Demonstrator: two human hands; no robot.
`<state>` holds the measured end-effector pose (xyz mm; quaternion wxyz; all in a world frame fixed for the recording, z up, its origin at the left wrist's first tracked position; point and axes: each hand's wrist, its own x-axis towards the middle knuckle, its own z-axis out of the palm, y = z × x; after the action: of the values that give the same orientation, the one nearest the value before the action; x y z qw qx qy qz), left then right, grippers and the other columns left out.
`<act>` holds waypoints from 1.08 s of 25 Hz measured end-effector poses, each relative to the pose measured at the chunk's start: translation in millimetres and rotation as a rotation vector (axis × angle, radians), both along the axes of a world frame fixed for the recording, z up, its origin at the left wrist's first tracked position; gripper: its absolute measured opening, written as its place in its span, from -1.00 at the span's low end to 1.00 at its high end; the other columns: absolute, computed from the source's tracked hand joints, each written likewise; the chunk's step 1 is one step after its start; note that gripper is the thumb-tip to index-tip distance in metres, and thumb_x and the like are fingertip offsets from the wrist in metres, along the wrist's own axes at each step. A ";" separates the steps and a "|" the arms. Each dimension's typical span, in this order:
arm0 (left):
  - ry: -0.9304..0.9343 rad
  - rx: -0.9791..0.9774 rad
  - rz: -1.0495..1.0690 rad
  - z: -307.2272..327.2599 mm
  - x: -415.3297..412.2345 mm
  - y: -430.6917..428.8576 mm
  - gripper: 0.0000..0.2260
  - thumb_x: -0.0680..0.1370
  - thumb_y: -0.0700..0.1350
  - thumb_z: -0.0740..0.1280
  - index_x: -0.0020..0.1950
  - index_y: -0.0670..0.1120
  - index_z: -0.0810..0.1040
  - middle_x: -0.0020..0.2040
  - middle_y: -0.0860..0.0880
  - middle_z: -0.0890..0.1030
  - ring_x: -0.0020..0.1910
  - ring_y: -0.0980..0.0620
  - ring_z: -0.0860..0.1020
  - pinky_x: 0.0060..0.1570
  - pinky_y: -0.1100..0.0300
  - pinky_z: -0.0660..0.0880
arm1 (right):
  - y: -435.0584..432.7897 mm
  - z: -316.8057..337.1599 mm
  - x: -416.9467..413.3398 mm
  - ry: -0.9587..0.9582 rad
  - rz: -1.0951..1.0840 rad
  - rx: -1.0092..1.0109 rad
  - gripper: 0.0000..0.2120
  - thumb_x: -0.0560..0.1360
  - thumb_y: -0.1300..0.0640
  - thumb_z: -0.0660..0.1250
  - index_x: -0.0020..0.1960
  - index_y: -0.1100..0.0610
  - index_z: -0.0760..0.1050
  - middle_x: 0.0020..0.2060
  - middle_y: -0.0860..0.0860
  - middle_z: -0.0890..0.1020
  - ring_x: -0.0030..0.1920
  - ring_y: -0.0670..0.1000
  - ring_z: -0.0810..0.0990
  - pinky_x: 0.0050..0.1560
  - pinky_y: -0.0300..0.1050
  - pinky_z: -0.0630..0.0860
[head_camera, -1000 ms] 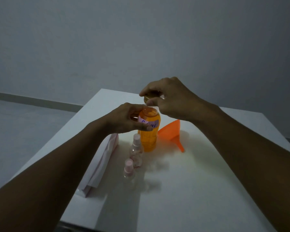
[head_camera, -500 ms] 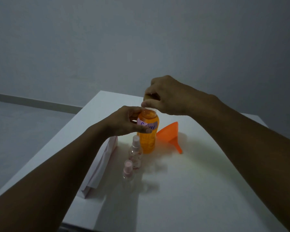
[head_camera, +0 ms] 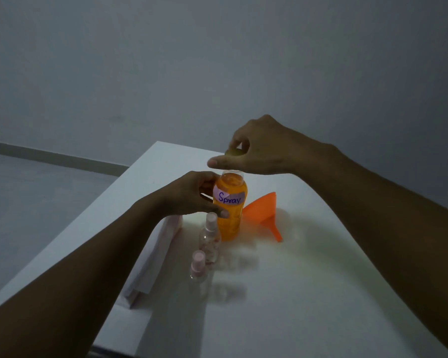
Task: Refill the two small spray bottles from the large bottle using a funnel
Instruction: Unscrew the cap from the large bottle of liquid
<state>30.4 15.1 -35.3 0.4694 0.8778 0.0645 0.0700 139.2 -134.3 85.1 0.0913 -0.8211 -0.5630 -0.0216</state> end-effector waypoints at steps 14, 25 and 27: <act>0.131 0.066 0.056 11.8 -10.2 0.1 -0.39 0.39 -0.09 0.53 0.40 -0.04 0.41 0.23 -0.01 0.61 0.06 0.08 0.63 -0.05 0.22 0.61 | -82.4 -80.8 -15.9 0.364 -0.079 0.672 -0.71 0.32 0.06 0.62 -0.13 0.13 0.55 -0.24 0.02 0.66 -0.28 -0.07 0.67 -0.22 -0.27 0.61; 0.235 0.351 -0.065 20.2 -75.3 -19.4 -0.54 0.45 -0.05 0.47 0.33 0.10 0.48 0.22 0.19 0.55 0.16 0.19 0.53 0.15 0.21 0.51 | -107.0 -200.5 -30.0 0.261 -0.229 0.450 -0.79 0.42 0.01 0.53 -0.08 0.14 0.69 -0.16 0.01 0.74 -0.23 -0.07 0.66 -0.12 -0.13 0.67; 0.220 0.378 -0.095 11.3 -70.9 -23.4 -0.61 0.45 0.03 0.46 0.26 0.13 0.51 0.16 0.22 0.59 0.09 0.23 0.56 0.07 0.21 0.53 | -115.2 -196.0 -31.7 0.254 -0.241 0.479 -0.75 0.43 0.02 0.52 0.01 0.17 0.68 -0.10 0.02 0.74 -0.22 -0.08 0.64 -0.15 -0.22 0.62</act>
<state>-40.5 -8.3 -24.1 0.2896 0.9545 0.0597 -0.0377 107.5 -249.6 -110.9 0.3487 -0.8333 -0.4245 -0.0616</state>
